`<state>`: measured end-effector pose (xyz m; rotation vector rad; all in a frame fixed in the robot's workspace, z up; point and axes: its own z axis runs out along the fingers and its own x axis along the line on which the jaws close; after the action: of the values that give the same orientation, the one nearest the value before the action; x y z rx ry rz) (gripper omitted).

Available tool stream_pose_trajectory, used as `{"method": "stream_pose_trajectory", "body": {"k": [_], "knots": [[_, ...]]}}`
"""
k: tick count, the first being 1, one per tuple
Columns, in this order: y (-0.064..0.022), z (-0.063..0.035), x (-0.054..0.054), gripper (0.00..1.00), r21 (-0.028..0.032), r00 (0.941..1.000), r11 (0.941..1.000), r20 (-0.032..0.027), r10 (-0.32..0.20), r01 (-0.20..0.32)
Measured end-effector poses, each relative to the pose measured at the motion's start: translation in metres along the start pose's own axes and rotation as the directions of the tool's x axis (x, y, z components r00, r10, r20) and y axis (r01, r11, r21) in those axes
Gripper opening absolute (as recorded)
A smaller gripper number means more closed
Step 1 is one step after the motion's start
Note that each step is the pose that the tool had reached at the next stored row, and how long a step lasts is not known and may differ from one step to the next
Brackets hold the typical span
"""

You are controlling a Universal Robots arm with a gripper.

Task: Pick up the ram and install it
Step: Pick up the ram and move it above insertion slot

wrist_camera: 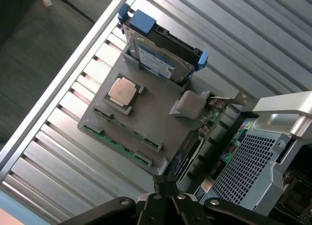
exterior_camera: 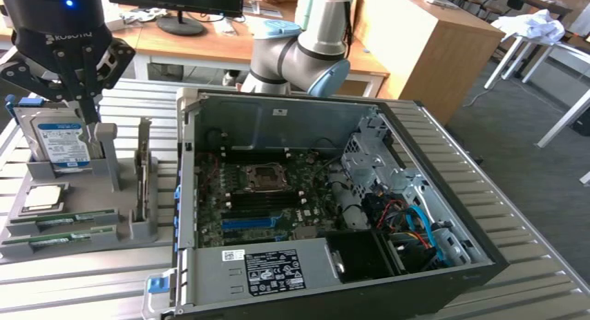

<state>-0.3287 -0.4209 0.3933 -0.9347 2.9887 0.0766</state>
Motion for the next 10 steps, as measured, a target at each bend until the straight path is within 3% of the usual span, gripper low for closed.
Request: {"method": "stream_pose_trajectory", "body": {"k": [10], "knots": [[0.0,0.0,0.0,0.1,-0.001,0.9992,0.9992,-0.0017,-0.04,0.04]]}}
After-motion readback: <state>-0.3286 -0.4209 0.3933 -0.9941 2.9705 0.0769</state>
